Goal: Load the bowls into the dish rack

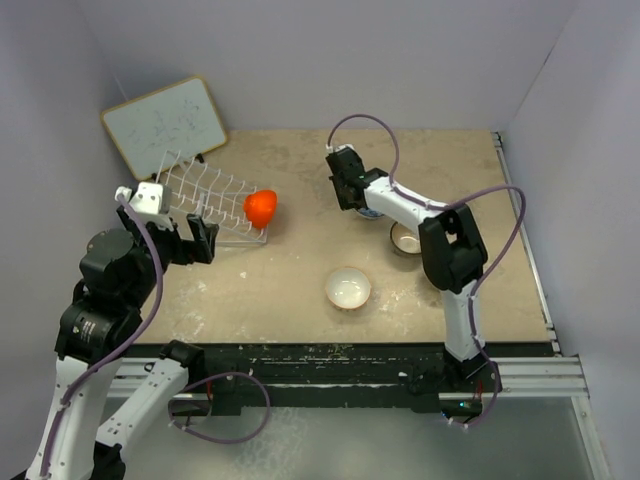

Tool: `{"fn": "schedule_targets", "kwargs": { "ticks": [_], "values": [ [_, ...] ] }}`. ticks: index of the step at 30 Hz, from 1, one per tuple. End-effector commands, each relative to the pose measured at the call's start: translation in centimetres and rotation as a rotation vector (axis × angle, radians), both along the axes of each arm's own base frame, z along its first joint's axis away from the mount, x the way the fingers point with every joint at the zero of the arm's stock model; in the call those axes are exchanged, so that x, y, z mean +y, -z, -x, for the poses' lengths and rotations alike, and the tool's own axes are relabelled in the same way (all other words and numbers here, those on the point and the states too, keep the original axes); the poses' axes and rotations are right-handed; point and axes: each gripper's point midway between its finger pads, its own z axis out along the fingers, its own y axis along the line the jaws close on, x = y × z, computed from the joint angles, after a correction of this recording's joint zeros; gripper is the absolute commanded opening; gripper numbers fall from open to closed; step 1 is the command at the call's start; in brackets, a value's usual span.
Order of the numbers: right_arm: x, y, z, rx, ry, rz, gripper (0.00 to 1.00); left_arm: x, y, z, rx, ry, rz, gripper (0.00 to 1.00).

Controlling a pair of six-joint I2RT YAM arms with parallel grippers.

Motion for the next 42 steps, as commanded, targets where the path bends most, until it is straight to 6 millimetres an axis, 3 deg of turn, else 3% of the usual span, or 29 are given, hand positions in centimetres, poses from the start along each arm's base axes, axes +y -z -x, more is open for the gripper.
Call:
{"fn": "schedule_targets", "kwargs": {
  "ticks": [1, 5, 9, 12, 16, 18, 24, 31, 42],
  "values": [
    [5.6, -9.8, -0.1, -0.141, -0.152, -0.366, 0.00, 0.2, -2.8, 0.8, -0.078, 0.007, 0.014, 0.99],
    [10.1, -18.7, 2.5, -0.247, -0.327, -0.715, 0.00, 0.4, -3.3, 1.2, -0.085, 0.002, 0.012, 0.99],
    [13.7, -25.5, 6.3, -0.281, -0.518, -1.059, 0.00, 0.5, -3.7, 1.4, -0.090, -0.001, 0.017, 0.99],
    [15.6, -30.1, 9.5, -0.267, -0.663, -1.352, 0.00, 0.5, -4.0, 1.6, -0.092, 0.003, 0.019, 0.99],
    [16.5, -34.3, 13.2, -0.243, -0.891, -1.667, 0.00, 0.8, -4.4, 1.9, -0.098, -0.006, 0.018, 0.99],
    [16.6, -34.9, 14.4, -0.190, -0.977, -1.807, 0.00, 0.9, -4.5, 2.1, -0.098, -0.006, 0.017, 0.99],
    [17.4, -33.4, 14.6, -0.019, -1.070, -2.127, 0.00, 1.2, -4.9, 2.5, -0.101, -0.016, 0.010, 0.99],
    [17.3, -31.6, 12.5, -0.044, -0.937, -2.249, 0.00, 1.5, -4.7, 2.6, -0.095, -0.028, 0.000, 0.99],
    [19.3, -27.6, 10.8, 0.051, -0.713, -2.377, 0.00, 1.4, -4.3, 2.2, -0.090, -0.025, -0.006, 0.99]
  ]
}}
